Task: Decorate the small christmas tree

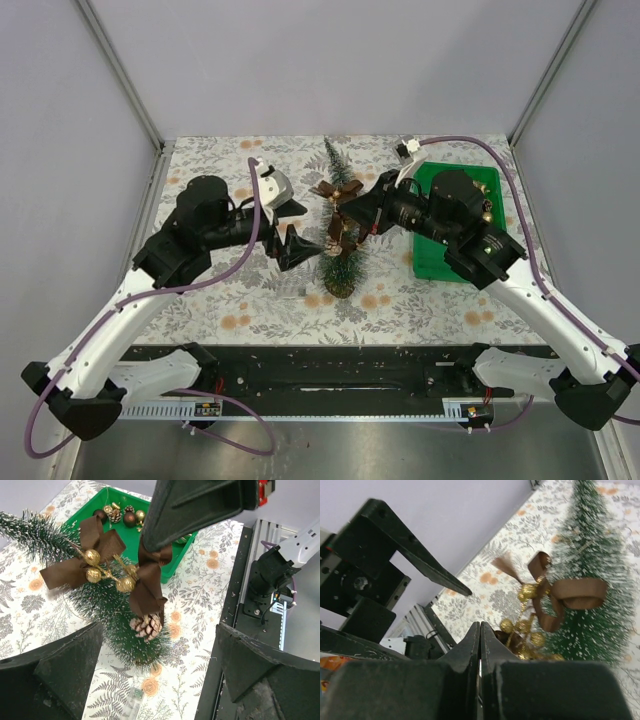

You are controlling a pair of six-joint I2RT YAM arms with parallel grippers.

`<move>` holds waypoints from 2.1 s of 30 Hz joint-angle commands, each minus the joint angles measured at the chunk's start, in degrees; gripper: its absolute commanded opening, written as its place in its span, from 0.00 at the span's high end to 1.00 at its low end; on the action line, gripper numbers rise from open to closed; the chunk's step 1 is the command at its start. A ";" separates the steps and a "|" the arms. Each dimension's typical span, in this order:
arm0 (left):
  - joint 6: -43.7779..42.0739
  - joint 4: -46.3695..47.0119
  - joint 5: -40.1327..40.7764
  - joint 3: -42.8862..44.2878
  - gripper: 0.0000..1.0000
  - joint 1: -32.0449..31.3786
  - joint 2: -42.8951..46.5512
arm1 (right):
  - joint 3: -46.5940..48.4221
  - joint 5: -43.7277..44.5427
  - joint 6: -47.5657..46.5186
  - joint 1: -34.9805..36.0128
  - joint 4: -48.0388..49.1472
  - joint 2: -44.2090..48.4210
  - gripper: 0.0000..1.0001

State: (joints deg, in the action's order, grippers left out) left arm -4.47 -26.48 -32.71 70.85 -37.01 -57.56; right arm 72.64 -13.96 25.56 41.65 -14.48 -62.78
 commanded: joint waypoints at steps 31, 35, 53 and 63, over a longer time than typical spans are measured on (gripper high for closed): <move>0.17 12.07 7.40 3.15 0.01 0.19 -10.20 | -12.79 5.69 -0.95 0.63 -2.48 6.97 1.00; -1.77 12.32 5.21 2.90 0.01 0.19 -11.35 | -13.14 6.04 -1.39 0.63 -2.48 7.41 1.00; -7.04 15.23 7.75 -2.20 0.95 0.19 -9.68 | -14.63 5.43 -1.04 0.63 -1.51 10.05 1.00; -6.25 16.20 8.63 -2.73 1.00 0.19 -8.18 | -18.50 10.17 0.80 0.63 -2.83 14.79 0.55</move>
State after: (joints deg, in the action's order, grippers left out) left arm -10.57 -13.98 -25.65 68.34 -37.01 -67.90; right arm 55.13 -7.25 25.80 41.71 -18.37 -51.07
